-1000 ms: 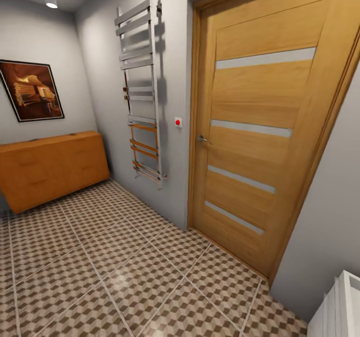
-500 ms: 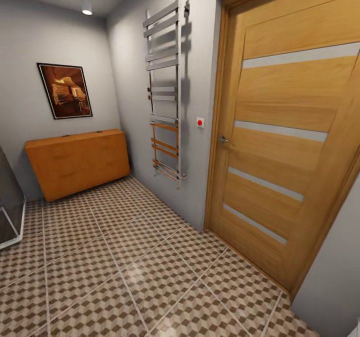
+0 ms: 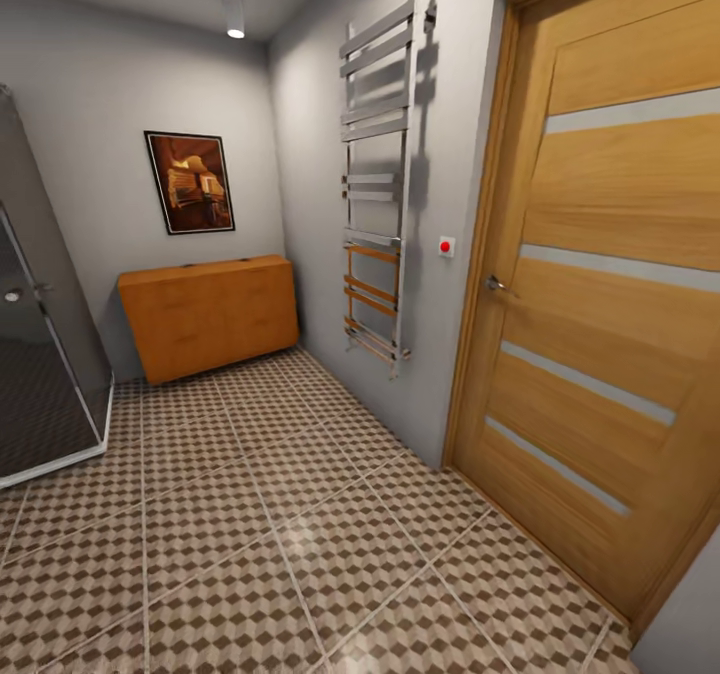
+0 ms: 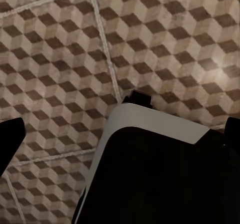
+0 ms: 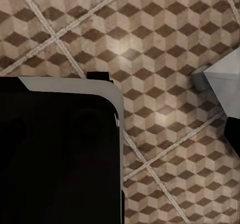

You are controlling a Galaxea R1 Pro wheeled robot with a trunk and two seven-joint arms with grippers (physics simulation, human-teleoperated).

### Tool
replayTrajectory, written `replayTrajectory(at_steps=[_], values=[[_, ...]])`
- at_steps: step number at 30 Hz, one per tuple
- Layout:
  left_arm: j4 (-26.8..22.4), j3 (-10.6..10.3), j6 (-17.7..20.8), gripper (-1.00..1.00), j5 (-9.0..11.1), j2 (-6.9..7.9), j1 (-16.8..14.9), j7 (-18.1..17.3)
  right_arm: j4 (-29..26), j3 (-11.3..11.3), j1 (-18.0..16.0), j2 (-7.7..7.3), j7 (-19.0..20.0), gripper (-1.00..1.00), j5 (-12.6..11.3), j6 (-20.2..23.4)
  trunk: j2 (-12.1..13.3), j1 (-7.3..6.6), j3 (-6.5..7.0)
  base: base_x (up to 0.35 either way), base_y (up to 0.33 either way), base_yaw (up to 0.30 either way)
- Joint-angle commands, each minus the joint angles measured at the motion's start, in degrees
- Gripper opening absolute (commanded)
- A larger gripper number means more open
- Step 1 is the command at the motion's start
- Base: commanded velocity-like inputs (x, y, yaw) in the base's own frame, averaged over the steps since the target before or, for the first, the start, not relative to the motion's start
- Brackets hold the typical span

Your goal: Take the four mousetraps from the cabinet in the bathroom and place them on the bathroom floor. Make sure all four end up on the same floor surface, and ensure that at least two of them are either under or directly next to the same bathroom sink.

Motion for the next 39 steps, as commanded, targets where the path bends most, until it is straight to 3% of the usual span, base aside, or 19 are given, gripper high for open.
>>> replayTrajectory(at_steps=[1, 39], values=[[0.0, -0.2, -0.2, 1.0, 0.4, -0.03, 0.0, 0.1, 0.2, -0.5, -0.1, -0.02, -0.2, 1.0, 0.6, -0.3, 0.0, 0.0, -0.07, 0.0, 0.0, 0.27], [0.2, -0.2, 0.2, 1.0, 0.4, -0.38, 0.0, 0.1, 0.2, -0.5, -0.1, -0.02, -0.3, 1.0, 0.6, -0.3, 0.0, 0.0, -0.07, 0.0, 0.0, 0.27]])
